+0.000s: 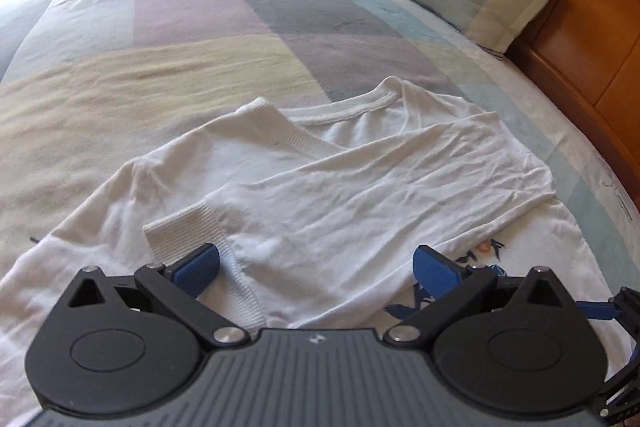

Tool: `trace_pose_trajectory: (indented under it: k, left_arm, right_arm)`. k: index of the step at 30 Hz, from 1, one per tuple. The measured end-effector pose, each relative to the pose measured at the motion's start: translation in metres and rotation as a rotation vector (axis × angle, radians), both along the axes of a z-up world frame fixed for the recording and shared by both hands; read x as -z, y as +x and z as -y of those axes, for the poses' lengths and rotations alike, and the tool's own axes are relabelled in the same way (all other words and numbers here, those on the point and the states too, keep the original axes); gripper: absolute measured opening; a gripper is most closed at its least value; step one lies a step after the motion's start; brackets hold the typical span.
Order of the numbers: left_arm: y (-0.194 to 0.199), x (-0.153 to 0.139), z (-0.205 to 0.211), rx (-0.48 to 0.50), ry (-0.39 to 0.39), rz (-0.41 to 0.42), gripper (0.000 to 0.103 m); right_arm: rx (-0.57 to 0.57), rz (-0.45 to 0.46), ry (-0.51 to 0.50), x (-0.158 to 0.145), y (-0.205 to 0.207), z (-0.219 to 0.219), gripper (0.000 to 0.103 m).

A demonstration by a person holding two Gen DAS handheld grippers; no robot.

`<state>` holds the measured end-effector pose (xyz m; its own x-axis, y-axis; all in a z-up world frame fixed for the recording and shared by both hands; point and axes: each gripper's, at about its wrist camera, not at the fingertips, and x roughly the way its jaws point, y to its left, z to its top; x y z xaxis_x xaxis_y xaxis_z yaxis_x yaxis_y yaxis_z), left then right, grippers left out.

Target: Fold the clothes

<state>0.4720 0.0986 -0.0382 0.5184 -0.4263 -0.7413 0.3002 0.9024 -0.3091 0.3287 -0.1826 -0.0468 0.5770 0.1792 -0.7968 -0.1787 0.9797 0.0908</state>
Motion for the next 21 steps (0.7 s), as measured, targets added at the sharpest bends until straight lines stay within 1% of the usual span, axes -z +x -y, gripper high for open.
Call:
trace_pose_trajectory:
  k: [1, 2, 5, 7, 9, 11, 13, 14, 16, 17, 18, 19, 21]
  left_arm:
    - [-0.009, 0.000, -0.006, 0.001, -0.041, 0.004, 0.102]
    - [-0.016, -0.001, -0.011, 0.005, -0.064, -0.011, 0.102]
    - [-0.026, -0.014, -0.021, 0.009, -0.073, -0.009, 0.102]
    - [-0.022, -0.028, -0.025, 0.010, -0.084, 0.021, 0.102]
    - [-0.014, -0.038, -0.023, 0.033, -0.108, 0.038, 0.102]
    - [0.000, -0.039, -0.013, 0.084, -0.159, 0.010, 0.102]
    - [0.015, -0.027, -0.004, 0.115, -0.225, -0.048, 0.102]
    - [0.022, -0.018, -0.002, 0.094, -0.241, -0.091, 0.102]
    - [0.031, -0.002, -0.007, -0.005, -0.207, -0.155, 0.101]
    - [0.030, 0.001, -0.014, -0.043, -0.229, -0.163, 0.099]
    - [0.028, 0.001, -0.022, -0.071, -0.276, -0.165, 0.099]
    - [0.025, -0.001, -0.026, -0.096, -0.293, -0.168, 0.099]
    - [0.020, -0.016, -0.024, -0.126, -0.220, -0.134, 0.100]
  right_arm:
    - [0.026, -0.002, 0.014, 0.000, 0.000, 0.002, 0.103]
    - [0.045, -0.002, 0.021, 0.000, 0.000, 0.003, 0.103]
    - [0.044, 0.012, -0.004, 0.002, -0.007, 0.001, 0.103]
    - [0.053, 0.017, -0.008, 0.003, -0.007, 0.000, 0.103]
    - [0.070, 0.013, -0.006, 0.003, -0.005, -0.001, 0.103]
    - [0.078, 0.012, -0.011, 0.003, -0.004, -0.002, 0.103]
    - [0.076, 0.016, -0.012, 0.004, -0.005, -0.002, 0.103]
    - [0.074, 0.019, -0.008, 0.004, -0.006, -0.001, 0.103]
    - [0.065, 0.027, 0.001, 0.005, -0.007, 0.001, 0.103]
    - [0.059, 0.027, 0.003, 0.004, -0.008, 0.002, 0.103]
    - [0.051, 0.027, 0.005, 0.004, -0.008, 0.002, 0.103]
    - [0.044, 0.029, 0.007, 0.004, -0.008, 0.003, 0.103]
    - [0.031, 0.040, 0.014, 0.005, -0.011, 0.005, 0.103]
